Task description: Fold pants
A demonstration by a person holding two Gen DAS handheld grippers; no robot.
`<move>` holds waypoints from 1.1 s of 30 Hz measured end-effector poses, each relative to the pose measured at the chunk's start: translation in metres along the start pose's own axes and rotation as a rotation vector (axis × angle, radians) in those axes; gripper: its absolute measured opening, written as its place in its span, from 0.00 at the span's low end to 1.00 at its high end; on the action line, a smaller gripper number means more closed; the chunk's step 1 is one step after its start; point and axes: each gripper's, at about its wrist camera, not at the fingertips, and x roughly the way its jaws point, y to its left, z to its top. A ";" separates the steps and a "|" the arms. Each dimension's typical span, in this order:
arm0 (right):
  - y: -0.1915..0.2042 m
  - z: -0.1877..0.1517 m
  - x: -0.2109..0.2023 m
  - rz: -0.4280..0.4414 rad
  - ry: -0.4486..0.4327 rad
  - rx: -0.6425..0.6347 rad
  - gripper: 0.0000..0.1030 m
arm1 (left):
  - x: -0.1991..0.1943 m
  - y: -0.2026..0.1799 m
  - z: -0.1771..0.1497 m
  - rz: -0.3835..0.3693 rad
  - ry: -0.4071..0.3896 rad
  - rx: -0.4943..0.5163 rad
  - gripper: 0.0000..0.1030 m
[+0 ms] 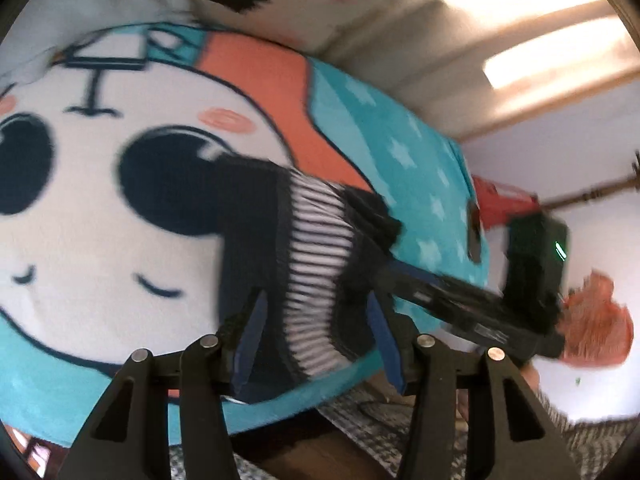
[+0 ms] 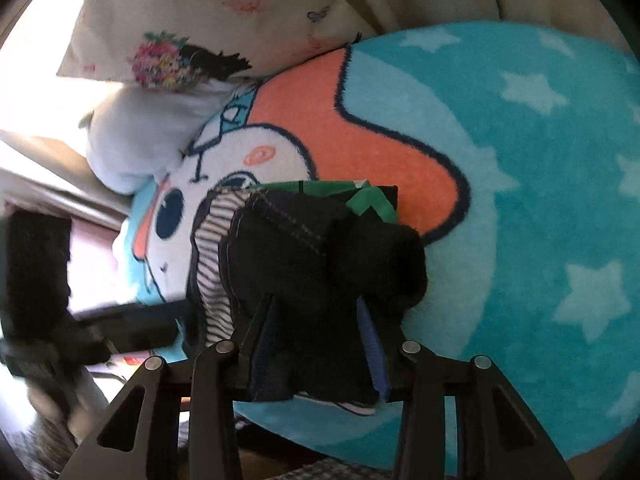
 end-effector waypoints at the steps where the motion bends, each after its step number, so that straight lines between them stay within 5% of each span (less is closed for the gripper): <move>1: -0.003 -0.003 -0.010 0.022 -0.035 0.006 0.44 | -0.002 0.010 0.002 0.015 -0.012 -0.035 0.51; 6: -0.019 -0.012 -0.033 0.033 -0.117 0.045 0.69 | 0.003 0.035 0.008 -0.037 -0.033 -0.126 0.51; 12: -0.046 -0.011 -0.003 0.152 -0.036 0.189 0.72 | 0.030 0.051 0.019 -0.199 -0.009 -0.183 0.61; 17: -0.048 -0.002 0.016 0.197 -0.027 0.218 0.71 | 0.055 0.044 0.023 -0.170 0.030 -0.158 0.63; 22: -0.035 0.003 0.015 0.206 -0.005 0.219 0.37 | 0.042 0.037 0.019 -0.168 0.024 -0.136 0.40; 28: -0.003 0.019 -0.004 0.250 -0.027 0.166 0.35 | 0.013 0.041 0.022 -0.226 -0.035 -0.167 0.40; 33: 0.032 0.046 -0.004 0.269 -0.044 0.086 0.34 | -0.014 0.048 0.037 -0.200 -0.105 -0.173 0.40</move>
